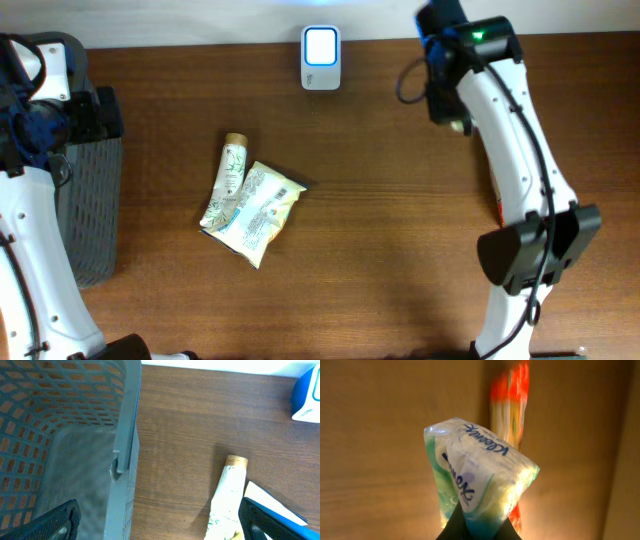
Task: Scan the item barcode
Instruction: 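Place the tissue pack beside the pasta pack at right, then reach the right gripper to the white snack bag and grasp it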
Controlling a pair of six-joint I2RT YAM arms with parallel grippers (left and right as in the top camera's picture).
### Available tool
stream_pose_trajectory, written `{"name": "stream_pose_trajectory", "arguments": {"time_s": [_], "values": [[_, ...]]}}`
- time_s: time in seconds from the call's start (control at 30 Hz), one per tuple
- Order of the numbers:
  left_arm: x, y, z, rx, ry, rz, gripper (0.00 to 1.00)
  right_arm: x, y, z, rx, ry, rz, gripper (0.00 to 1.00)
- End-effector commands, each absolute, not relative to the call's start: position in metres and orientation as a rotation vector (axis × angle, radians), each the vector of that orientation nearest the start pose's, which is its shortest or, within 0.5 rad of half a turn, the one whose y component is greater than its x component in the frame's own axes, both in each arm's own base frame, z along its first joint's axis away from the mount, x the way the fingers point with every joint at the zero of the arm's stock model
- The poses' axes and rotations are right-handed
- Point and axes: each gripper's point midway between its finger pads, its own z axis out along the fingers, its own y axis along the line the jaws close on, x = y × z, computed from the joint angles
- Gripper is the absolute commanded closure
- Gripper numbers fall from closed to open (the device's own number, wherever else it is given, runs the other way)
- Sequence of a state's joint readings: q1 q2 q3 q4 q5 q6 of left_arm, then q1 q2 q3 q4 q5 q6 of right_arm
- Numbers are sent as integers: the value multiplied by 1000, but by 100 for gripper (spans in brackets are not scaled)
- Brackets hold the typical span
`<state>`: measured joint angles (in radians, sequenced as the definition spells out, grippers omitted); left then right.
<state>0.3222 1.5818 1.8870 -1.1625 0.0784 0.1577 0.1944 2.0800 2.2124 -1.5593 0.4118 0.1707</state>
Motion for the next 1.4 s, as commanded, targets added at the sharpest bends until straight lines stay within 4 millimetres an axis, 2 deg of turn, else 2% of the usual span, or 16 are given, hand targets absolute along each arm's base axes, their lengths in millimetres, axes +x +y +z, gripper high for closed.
{"name": "stream_pose_trajectory", "arguments": {"time_s": [0.0, 0.03, 0.07, 0.1, 0.13, 0.17, 0.2, 0.27, 0.33, 0.47, 0.53, 0.6, 0.67, 0.93, 1.27, 1.37], "values": [[382, 113, 329, -146, 2408, 122, 1, 399, -21, 138, 307, 3077, -439, 96], [382, 113, 329, -146, 2408, 122, 1, 390, -38, 112, 371, 3114, -453, 95], [382, 113, 329, -146, 2408, 122, 1, 382, -49, 95, 413, 3139, -462, 82], [382, 113, 329, -146, 2408, 122, 1, 371, -62, 79, 465, 3169, -470, 49], [382, 113, 329, -146, 2408, 122, 1, 367, -66, 75, 481, 3181, -473, 26], [382, 113, 329, -146, 2408, 122, 1, 357, -74, 71, 526, 3212, -469, 14], [382, 113, 329, -146, 2408, 122, 1, 353, -76, 70, 570, 3228, -413, 11], [382, 113, 329, -146, 2408, 122, 1, 351, -63, 72, 574, 3268, -196, 17], [382, 113, 329, -146, 2408, 122, 1, 349, -49, 91, 515, 3251, -65, 17], [382, 113, 329, -146, 2408, 122, 1, 344, -12, 178, 440, 3020, 232, 11], [382, 113, 329, -146, 2408, 122, 1, 335, 11, 204, 378, 2964, 346, 11], [382, 113, 329, -146, 2408, 122, 1, 332, 49, 220, 274, 2926, 546, 1], [382, 113, 329, -146, 2408, 122, 1, 342, 82, 220, 153, 2898, 648, 1], [382, 113, 329, -146, 2408, 122, 1, 353, 186, 190, -257, 2883, 692, 1], [382, 113, 329, -146, 2408, 122, 1, 373, 207, 153, -212, 2919, 712, 1], [382, 113, 329, -146, 2408, 122, 1, 383, 242, 140, -292, 2864, 770, 1]]}}
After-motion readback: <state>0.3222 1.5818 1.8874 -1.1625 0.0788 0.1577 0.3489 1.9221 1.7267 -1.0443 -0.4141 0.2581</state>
